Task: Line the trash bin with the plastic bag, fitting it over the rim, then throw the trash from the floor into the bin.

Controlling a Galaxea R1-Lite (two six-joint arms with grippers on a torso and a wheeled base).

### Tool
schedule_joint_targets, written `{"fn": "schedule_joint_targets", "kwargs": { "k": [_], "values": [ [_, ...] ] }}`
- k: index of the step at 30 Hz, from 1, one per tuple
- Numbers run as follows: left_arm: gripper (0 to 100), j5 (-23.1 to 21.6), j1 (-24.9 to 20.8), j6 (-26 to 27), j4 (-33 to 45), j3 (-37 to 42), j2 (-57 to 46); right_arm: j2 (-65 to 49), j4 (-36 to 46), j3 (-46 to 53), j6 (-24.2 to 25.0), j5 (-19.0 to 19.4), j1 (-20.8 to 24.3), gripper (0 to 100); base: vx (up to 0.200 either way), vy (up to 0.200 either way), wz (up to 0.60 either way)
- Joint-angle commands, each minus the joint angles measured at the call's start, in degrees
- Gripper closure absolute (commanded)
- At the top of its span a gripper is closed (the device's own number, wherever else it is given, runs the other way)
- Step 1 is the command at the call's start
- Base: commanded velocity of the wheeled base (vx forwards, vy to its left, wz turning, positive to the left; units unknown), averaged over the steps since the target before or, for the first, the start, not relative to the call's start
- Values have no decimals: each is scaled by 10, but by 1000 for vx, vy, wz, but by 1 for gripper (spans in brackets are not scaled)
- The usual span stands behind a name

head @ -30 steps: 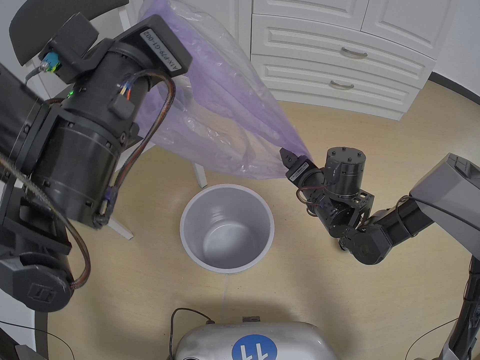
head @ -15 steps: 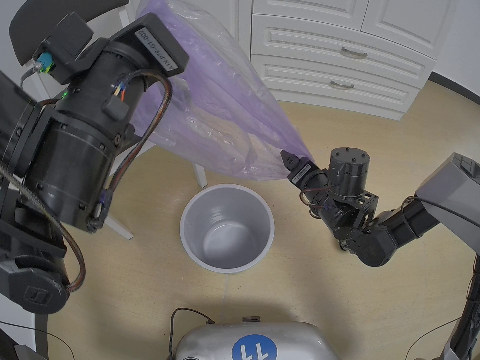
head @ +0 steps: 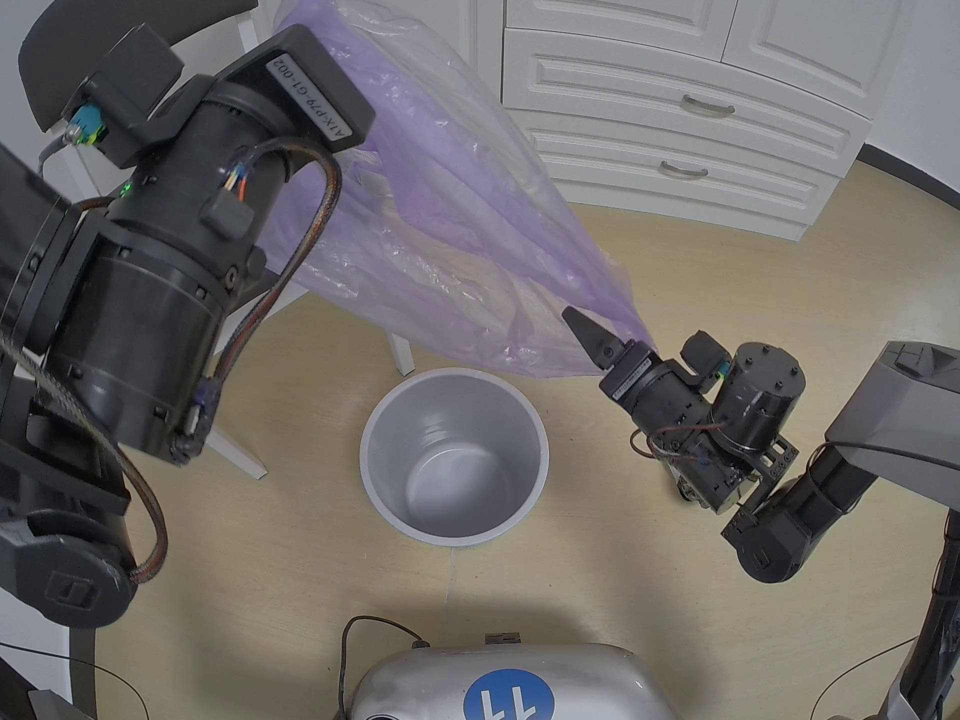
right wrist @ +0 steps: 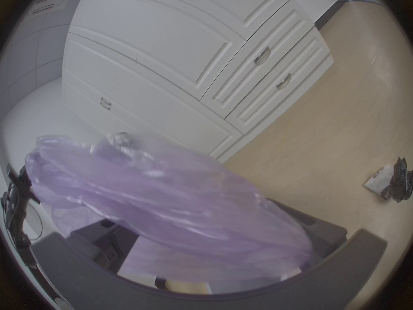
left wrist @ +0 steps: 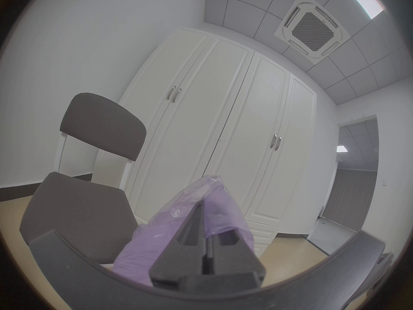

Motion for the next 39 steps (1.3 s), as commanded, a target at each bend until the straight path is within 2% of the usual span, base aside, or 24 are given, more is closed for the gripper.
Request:
{"fn": "schedule_joint_targets", "kwargs": {
  "k": [1,13,21,28,32,39],
  "values": [
    [100,1,0,0,0,0,-3,24,-22,45,-8,27,-10,0,0,0,0],
    [100,0,0,0,0,2,-3,19,-22,44,-13,25,-11,0,0,0,0],
    [100,0,0,1,-1,5,-4,10,-22,34,-56,-6,-15,0,0,0,0],
    [100,0,-1,1,0,5,-8,15,-22,25,-76,-8,-20,0,0,0,0],
    [100,0,-1,1,-1,5,-8,19,-22,12,-87,-31,-21,0,0,0,0],
    [100,0,-1,1,-1,5,-9,23,-22,1,-114,-37,-32,0,0,0,0]
  ]
}}
